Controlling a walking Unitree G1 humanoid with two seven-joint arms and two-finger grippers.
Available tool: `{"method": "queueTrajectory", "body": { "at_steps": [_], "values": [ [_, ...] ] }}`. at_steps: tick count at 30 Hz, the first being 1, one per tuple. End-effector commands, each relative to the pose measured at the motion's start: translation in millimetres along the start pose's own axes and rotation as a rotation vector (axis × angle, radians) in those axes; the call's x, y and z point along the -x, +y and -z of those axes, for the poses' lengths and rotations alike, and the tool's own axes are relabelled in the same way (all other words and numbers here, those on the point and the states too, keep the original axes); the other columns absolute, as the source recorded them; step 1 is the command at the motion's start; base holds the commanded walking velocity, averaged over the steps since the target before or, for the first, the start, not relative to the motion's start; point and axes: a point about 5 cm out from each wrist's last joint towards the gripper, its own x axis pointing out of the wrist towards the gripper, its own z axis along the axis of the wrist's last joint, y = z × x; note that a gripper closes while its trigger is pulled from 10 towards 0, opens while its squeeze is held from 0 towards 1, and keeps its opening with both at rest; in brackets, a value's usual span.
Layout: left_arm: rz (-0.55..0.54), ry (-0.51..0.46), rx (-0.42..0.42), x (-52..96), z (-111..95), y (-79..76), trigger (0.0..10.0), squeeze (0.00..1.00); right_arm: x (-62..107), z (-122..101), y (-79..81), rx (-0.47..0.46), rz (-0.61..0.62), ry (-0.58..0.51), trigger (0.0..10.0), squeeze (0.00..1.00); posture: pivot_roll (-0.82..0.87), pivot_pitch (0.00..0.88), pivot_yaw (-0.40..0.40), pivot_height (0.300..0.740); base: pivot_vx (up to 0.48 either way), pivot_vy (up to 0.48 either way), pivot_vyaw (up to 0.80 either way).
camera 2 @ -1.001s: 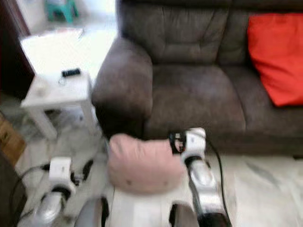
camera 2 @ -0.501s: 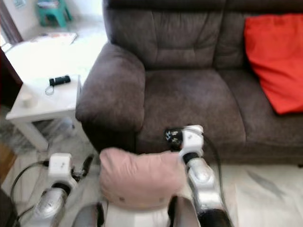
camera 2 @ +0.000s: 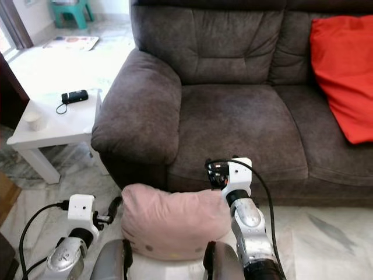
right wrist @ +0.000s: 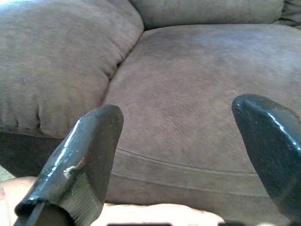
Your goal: Move the pillow to the sofa from floor
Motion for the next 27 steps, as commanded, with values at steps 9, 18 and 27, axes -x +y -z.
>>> {"method": "queueTrajectory", "body": {
  "at_steps": [9, 18, 27],
  "values": [
    [0.002, 0.047, 0.001, 2.7, 11.2, -0.3, 10.0, 0.0, -1.2, -4.9, 1.3, 0.016, -0.012, -0.022, 10.0, 0.0, 0.08, 0.051, -0.022, 0.555, 0.0, 0.0, 0.0],
    [0.003, 0.055, 0.009, 0.1, 13.2, -0.1, 10.0, 0.0, -1.4, -6.5, 1.2, 0.015, -0.017, -0.039, 10.0, 0.0, 0.07, 0.051, -0.022, 0.525, 0.0, 0.0, 0.0],
    [-0.008, 0.069, 0.024, -3.7, 16.3, 1.8, 10.0, 0.0, -1.3, -7.4, 0.8, 0.02, -0.024, -0.043, 10.0, 0.0, 0.07, 0.05, -0.024, 0.525, 0.0, 0.0, 0.0]
  ]
}}
